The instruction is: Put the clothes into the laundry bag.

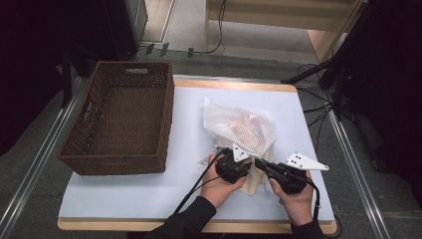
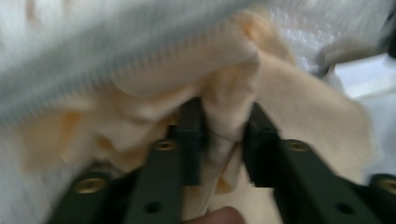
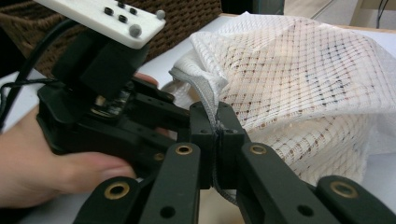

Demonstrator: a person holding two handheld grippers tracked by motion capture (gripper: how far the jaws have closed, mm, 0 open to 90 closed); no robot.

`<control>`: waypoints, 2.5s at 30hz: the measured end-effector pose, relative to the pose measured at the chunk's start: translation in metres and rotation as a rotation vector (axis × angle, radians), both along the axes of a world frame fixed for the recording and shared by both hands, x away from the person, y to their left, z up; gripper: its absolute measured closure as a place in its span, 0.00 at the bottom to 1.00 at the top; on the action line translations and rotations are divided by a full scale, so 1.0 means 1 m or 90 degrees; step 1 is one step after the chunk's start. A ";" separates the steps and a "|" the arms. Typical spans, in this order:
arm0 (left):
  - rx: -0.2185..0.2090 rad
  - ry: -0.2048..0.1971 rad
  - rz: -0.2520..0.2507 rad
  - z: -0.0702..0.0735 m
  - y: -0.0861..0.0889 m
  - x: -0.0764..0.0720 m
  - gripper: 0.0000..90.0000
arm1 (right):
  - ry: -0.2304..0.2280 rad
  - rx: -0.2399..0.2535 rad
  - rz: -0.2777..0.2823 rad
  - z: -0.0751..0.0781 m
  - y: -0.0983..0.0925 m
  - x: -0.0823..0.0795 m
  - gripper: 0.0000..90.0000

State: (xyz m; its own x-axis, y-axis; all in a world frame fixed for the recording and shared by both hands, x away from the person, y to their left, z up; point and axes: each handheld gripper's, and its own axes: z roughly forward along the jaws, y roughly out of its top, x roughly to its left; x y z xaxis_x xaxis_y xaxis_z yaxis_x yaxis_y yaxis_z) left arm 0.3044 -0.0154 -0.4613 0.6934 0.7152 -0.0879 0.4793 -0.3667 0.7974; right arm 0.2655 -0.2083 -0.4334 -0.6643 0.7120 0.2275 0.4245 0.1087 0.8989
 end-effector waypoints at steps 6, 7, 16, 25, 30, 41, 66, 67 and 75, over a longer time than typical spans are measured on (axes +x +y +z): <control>-0.060 -0.086 0.078 0.012 0.008 0.007 0.89 | -0.002 0.006 -0.003 0.002 -0.003 -0.001 0.98; -0.023 -0.069 0.101 0.003 0.008 0.017 0.88 | -0.004 0.005 -0.004 0.002 -0.003 -0.001 0.98; -0.029 -0.022 0.016 0.006 0.021 0.006 0.61 | -0.001 0.003 -0.006 0.000 -0.005 0.000 0.98; -0.039 0.017 -0.049 0.003 0.037 -0.027 0.57 | 0.001 0.000 -0.012 -0.001 -0.007 0.002 0.98; 0.000 0.030 -0.050 -0.009 0.006 -0.023 0.45 | -0.001 -0.003 -0.008 -0.002 -0.004 0.003 0.98; -0.009 0.031 -0.001 -0.007 -0.014 -0.006 0.83 | 0.004 -0.002 -0.010 -0.004 -0.007 0.002 0.98; -0.013 -0.023 0.018 0.011 0.029 0.008 0.55 | 0.001 0.005 -0.018 -0.002 -0.010 0.002 0.98; -0.010 -0.015 0.019 0.009 0.031 0.006 0.54 | 0.003 0.004 -0.018 -0.002 -0.010 0.002 0.98; 0.016 0.054 0.035 -0.011 0.019 0.009 0.54 | 0.005 -0.006 -0.010 -0.004 -0.004 0.002 0.98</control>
State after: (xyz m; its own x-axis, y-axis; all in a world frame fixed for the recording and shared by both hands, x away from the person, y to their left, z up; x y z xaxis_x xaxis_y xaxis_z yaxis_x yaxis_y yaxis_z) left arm 0.3130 0.0037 -0.4721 0.6445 0.7543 -0.1253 0.5638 -0.3581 0.7442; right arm 0.2678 -0.2123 -0.4377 -0.6514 0.7242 0.2264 0.4338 0.1106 0.8942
